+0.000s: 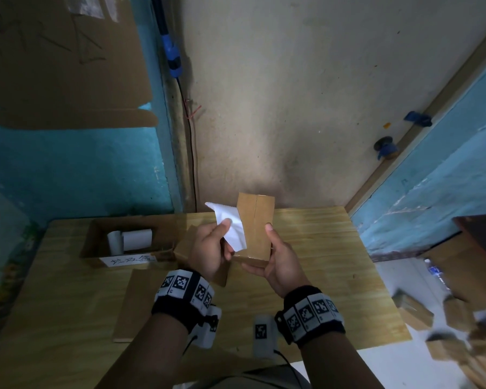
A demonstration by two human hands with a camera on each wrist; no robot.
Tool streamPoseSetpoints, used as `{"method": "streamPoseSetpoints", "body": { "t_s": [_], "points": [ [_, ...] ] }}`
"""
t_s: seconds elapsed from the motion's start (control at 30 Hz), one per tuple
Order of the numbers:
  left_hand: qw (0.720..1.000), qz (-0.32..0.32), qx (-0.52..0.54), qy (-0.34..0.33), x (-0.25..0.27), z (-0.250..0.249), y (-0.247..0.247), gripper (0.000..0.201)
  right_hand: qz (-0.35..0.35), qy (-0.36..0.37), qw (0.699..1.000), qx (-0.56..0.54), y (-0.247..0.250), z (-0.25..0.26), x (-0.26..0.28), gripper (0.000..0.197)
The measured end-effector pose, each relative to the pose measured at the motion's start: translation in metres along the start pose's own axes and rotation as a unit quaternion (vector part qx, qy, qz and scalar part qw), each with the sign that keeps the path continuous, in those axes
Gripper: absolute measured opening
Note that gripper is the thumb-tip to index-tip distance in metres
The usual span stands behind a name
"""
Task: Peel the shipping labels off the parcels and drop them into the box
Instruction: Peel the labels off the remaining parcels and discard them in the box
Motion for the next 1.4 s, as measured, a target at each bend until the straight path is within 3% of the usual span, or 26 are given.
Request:
{"method": "streamPoseSetpoints", "body": {
  "t_s": [0.23,0.37,0.47,0.73,0.83,0.97,1.13,1.4],
  "points": [
    [0.998,0.061,-0.01,0.029,-0.003,0.002,-0.016,0.048,-0.001,0.003,0.999,0.053,0.009,-0.007,-0.003,0.072],
    [0.996,0.078,-0.021,0.032,-0.008,0.009,-0.028,0.048,0.012,0.011,0.999,0.033,0.017,-0.006,0.002,0.046],
    [0.996,0.082,-0.014,0.03,-0.011,0.013,-0.036,0.05,0.009,0.034,0.999,0.034,0.023,0.005,0.0,0.039],
    [0.999,0.004,-0.014,0.035,-0.018,0.004,-0.038,0.052,0.0,0.025,1.0,0.002,0.03,0.025,-0.023,0.037],
    [0.998,-0.013,-0.061,0.028,-0.023,0.003,-0.039,0.047,0.002,0.02,1.0,-0.003,0.035,0.026,-0.032,0.042],
    [0.985,-0.016,-0.169,0.015,-0.035,0.004,-0.039,0.044,0.001,0.023,1.0,0.004,0.042,0.03,-0.041,0.045],
    [0.983,-0.018,-0.181,0.029,-0.04,0.005,-0.045,0.053,-0.026,0.023,0.999,0.03,0.05,0.033,-0.049,0.037],
    [0.986,-0.032,-0.166,0.019,-0.043,0.004,-0.058,0.05,-0.058,0.028,0.998,0.008,0.062,0.041,-0.048,0.03]
  ]
}}
Point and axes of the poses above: each hand's wrist, its own x-axis away from the middle knuckle, its own y-axis out of the back of the hand, z = x × y, the point moved 10 cm from there along -x, towards the middle knuckle, and after that the axes turned 8 degrees about x, right-handed, at the moved point
